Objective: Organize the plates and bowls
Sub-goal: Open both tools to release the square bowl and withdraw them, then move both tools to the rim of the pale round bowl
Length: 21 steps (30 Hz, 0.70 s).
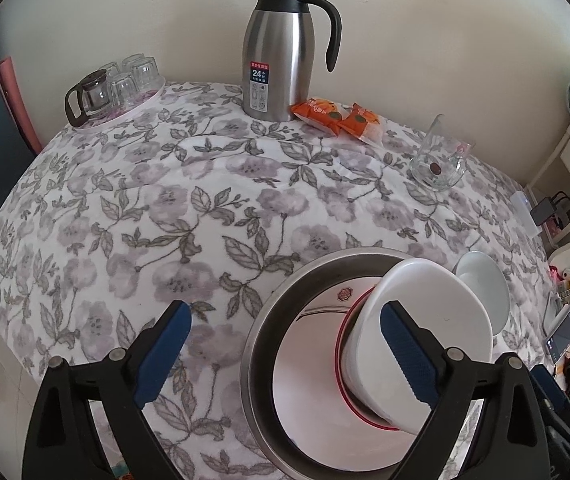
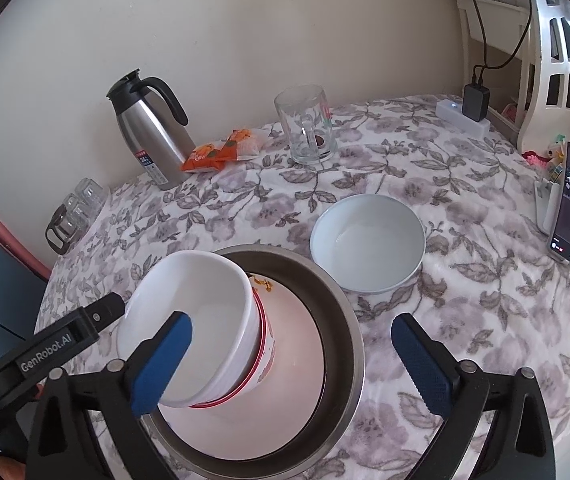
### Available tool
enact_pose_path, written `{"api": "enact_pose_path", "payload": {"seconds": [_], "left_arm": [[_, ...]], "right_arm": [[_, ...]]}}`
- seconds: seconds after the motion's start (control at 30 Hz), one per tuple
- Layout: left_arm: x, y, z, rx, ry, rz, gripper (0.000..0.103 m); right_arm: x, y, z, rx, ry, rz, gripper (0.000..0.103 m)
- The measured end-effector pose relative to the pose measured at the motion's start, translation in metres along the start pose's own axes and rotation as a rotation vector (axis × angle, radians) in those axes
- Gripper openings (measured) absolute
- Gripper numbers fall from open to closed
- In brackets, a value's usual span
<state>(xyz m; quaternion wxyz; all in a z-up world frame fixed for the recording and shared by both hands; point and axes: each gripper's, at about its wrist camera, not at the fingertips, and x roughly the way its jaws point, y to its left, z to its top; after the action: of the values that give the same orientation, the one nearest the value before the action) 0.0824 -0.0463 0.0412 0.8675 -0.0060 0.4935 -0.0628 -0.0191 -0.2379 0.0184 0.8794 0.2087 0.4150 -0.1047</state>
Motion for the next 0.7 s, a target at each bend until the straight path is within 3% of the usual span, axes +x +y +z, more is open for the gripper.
{"api": "enact_pose_path", "payload": {"seconds": [0.3, 0.7], "left_arm": [[0.000, 0.000, 0.000, 0.002, -0.010, 0.019, 0.097], [-0.012, -0.007, 0.016, 0.016, -0.066, -0.053, 0.097]], "right_arm": [[-0.002, -0.001, 0.002, 0.002, -0.017, 0.007, 0.103], [-0.011, -0.029, 0.021, 0.060, -0.074, -0.010, 0.103]]}}
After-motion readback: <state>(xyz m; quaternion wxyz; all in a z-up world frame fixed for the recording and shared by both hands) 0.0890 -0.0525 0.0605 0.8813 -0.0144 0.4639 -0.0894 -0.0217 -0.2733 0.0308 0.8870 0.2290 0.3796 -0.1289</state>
